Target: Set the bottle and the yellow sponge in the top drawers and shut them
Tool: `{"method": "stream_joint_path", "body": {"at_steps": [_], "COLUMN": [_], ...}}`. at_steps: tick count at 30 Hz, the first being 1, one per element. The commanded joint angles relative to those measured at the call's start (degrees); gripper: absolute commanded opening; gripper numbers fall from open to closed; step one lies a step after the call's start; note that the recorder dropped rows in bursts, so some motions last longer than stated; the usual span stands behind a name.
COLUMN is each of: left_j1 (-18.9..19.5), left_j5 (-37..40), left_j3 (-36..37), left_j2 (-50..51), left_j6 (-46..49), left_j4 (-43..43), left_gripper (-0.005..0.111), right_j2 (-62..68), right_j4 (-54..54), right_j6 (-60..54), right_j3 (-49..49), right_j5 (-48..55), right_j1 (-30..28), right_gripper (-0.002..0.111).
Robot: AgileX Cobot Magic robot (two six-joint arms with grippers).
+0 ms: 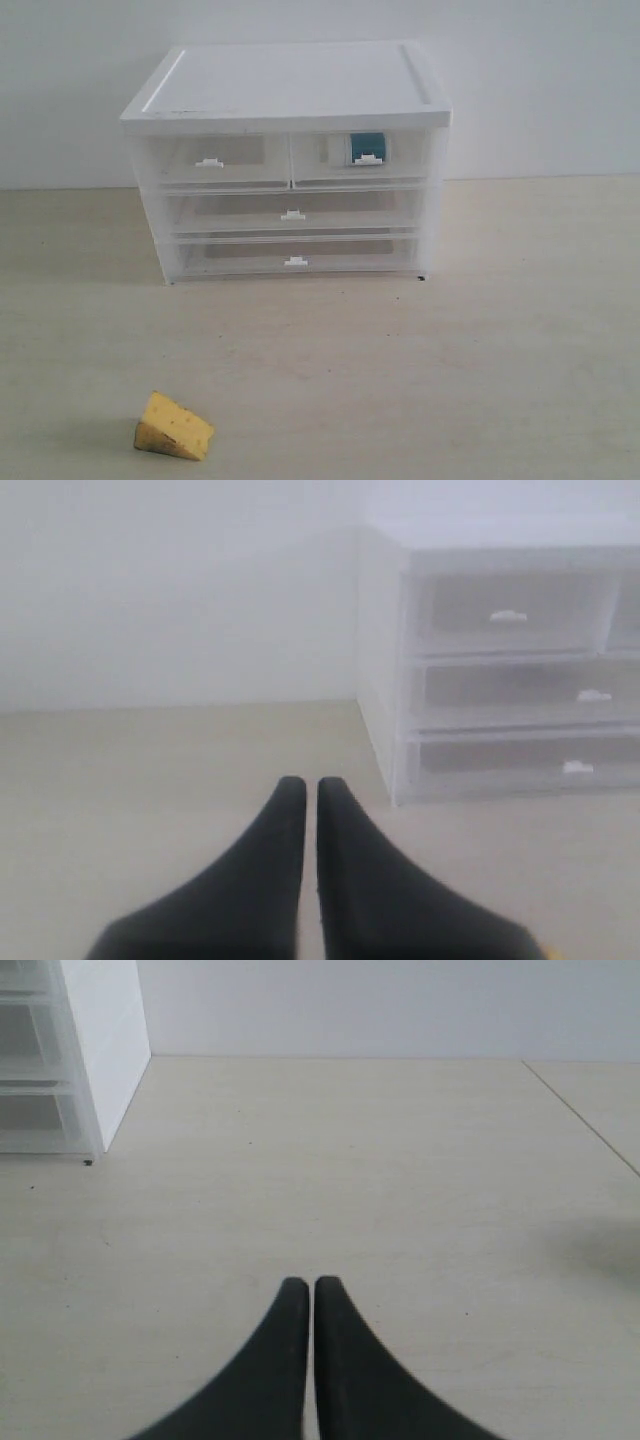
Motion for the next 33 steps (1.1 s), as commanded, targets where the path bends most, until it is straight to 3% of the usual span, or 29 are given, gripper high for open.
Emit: {"method": "stream_joint_path", "body": {"at_steps": [1,5,18,33], "left_j1": [0.31,0.31,0.31,0.31], "left_j5": [-12.25,-15.03,-32.16,-30.29], "left_j3": [0.19,0.19,-1.21,-17.53], "left_j2": [-0.17,-0.17,1.83,33.99], "left_j6": [0.69,-7.63,-15.29,-9.75], "left_j4": [-2.68,-2.68,-2.09,1.09], "left_gripper": [0.004,0.004,0.004,0.004], "right_j2": [-0.28,-0.28,-0.28,-0.28], "right_j4": [0.08,0.08,0.08,0.08], "right_j6": [0.0,0.0,0.0,0.0], "right_j3": [0.3,0.3,0.3,0.3], "right_j5": [-0.55,-0.55,-0.55,-0.55], "right_j1": [-0.13,-0.13,-0.13,-0.13], "right_gripper": [0.0,0.0,0.0,0.0]}}
